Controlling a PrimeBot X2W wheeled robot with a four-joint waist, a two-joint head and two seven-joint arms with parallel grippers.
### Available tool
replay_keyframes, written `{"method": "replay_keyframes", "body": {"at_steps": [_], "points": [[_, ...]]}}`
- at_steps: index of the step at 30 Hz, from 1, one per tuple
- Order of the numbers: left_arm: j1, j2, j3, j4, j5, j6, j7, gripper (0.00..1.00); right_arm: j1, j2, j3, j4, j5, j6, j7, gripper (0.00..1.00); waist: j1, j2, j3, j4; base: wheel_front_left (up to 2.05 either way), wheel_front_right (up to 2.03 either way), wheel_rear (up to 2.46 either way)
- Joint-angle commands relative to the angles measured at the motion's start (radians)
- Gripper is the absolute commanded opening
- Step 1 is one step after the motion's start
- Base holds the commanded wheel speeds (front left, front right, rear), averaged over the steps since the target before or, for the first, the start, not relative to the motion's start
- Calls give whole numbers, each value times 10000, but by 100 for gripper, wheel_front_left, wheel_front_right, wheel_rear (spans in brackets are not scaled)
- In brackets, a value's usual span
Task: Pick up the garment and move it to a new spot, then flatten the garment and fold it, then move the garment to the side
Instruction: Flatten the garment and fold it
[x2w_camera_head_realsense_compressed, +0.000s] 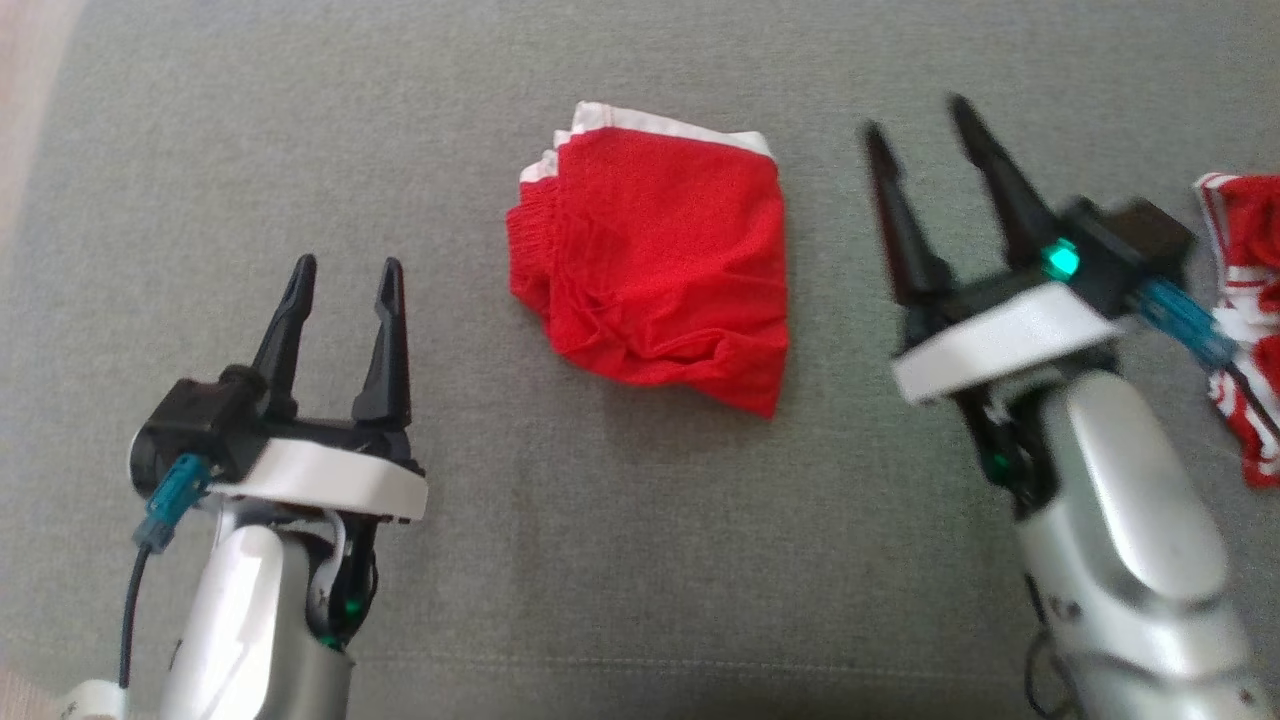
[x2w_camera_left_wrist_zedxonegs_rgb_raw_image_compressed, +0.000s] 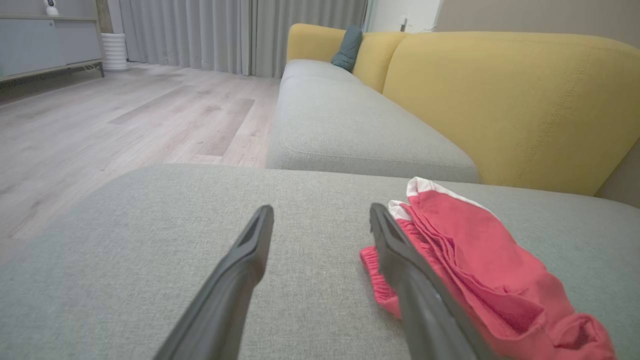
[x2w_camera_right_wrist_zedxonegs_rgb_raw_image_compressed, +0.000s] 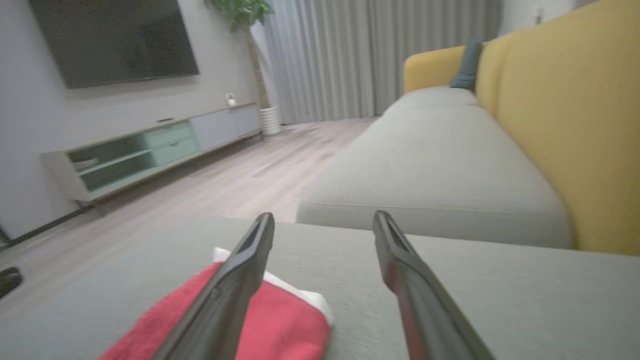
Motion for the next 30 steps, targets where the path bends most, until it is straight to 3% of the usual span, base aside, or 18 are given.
{"method": "replay_keyframes", "body": {"at_steps": [1, 8, 30], "points": [[-82, 243, 398, -377, 131, 20, -51, 100, 358, 21, -208, -584, -201, -9, 8, 100, 0, 0, -90, -142, 0, 0, 0], [216, 346, 525, -319, 207, -11, -51, 100, 2011, 27, -1590, -1743, -639, -9, 265, 100, 0, 0, -441, -493, 0, 0, 0], [1632, 583, 583, -353, 223, 240, 61, 100, 4029, 241, -1844, -2550, -356, -9, 788, 100, 0, 0, -1798, -836, 0, 0, 0]]}}
